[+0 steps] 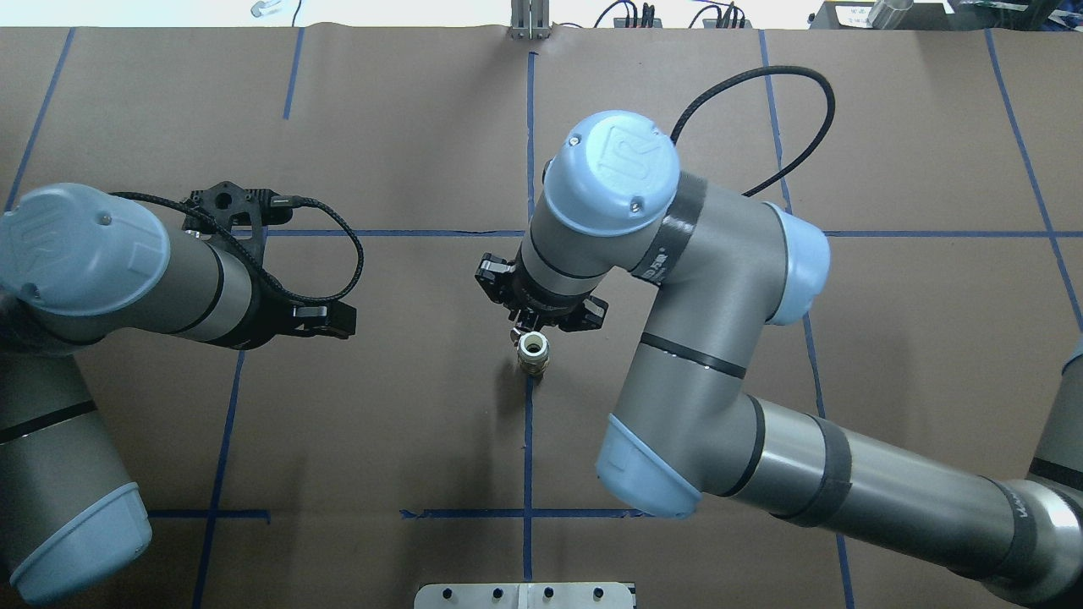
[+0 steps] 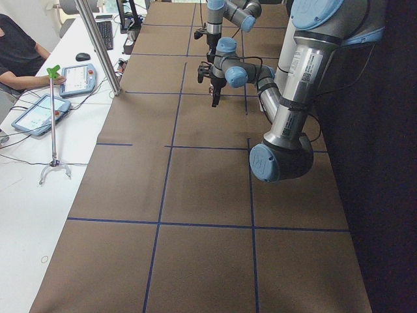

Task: Assemble PPR valve and pipe with both arms
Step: 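Lower and press the chrome fitting onto the white pipe fitting with the right gripper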

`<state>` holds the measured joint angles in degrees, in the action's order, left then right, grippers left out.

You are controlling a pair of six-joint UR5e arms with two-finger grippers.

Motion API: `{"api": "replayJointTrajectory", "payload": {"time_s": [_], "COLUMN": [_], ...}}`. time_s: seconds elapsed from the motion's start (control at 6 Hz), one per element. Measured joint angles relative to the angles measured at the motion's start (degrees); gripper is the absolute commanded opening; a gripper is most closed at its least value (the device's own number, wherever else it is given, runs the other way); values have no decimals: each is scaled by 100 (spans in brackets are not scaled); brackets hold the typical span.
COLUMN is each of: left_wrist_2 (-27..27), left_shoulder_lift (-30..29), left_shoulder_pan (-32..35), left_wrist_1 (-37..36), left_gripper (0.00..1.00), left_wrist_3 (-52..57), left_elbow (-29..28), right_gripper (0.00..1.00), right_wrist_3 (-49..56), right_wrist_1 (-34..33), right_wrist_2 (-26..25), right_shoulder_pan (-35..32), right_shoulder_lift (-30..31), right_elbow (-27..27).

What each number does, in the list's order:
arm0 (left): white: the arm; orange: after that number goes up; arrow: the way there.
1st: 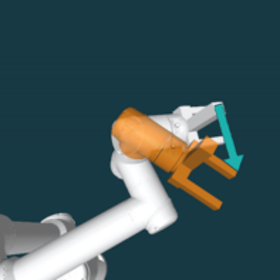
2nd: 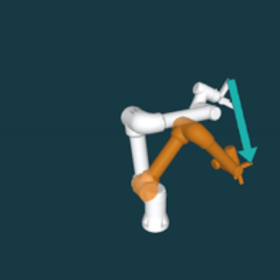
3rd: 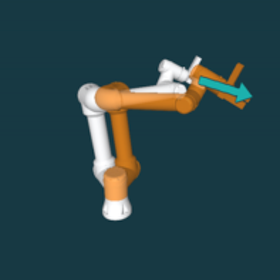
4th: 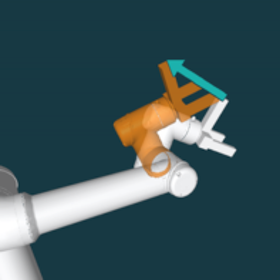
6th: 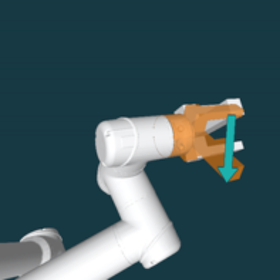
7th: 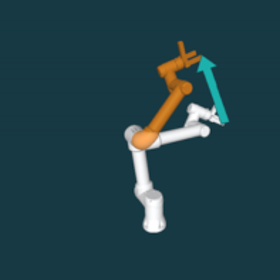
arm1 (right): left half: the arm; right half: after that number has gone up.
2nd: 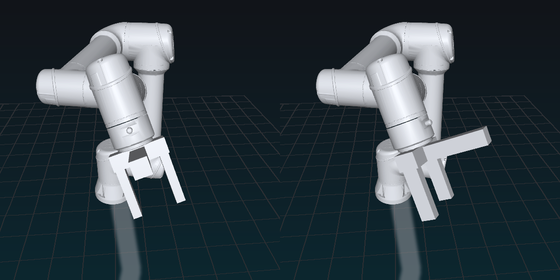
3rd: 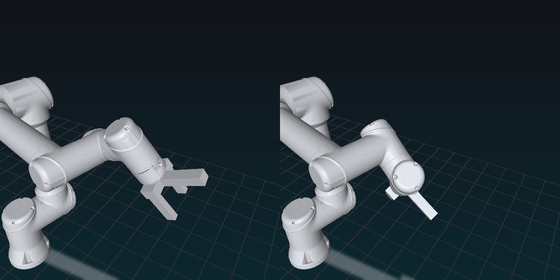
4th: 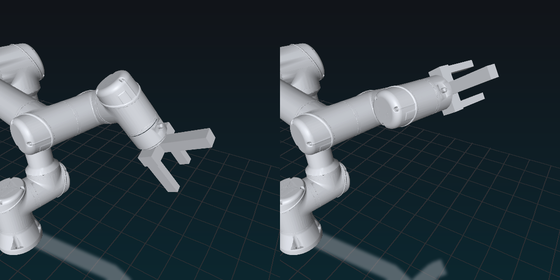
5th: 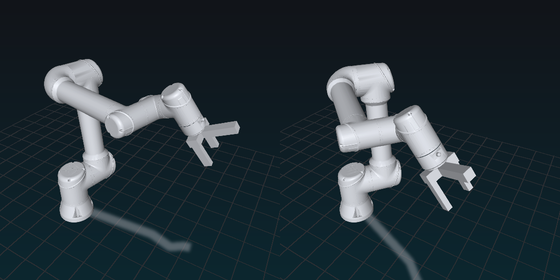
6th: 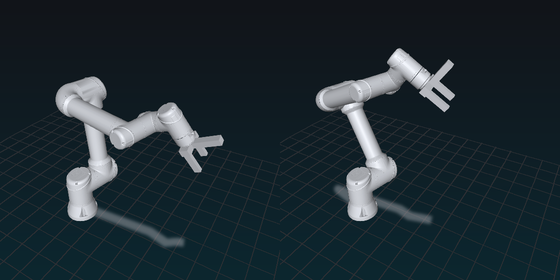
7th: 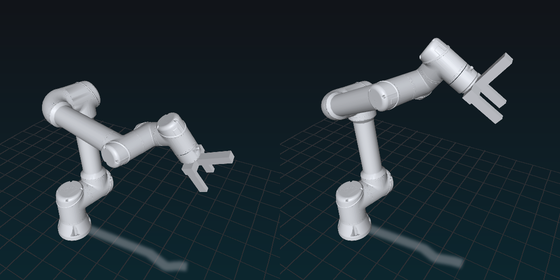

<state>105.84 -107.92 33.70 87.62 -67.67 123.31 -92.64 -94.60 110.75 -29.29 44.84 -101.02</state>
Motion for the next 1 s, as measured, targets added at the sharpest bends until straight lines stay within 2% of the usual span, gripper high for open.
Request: {"api": "replayJointTrajectory", "payload": {"time_s": [0.33,1.0], "left_wrist_2": [5,5], "left_shoulder_lift": [7,8], "left_shoulder_pan": [4,-4], "left_wrist_1": [0,1], "left_gripper": [95,95], "left_wrist_3": [0,-9], "left_elbow": [43,52], "right_gripper": [2,2], "right_wrist_3": [-120,-149], "right_wrist_1": [-5,-44], "right_wrist_2": [-98,-95], "right_shoulder_pan": [120,178], "right_shoulder_lift": [-46,-2], "right_elbow": [262,313]}}
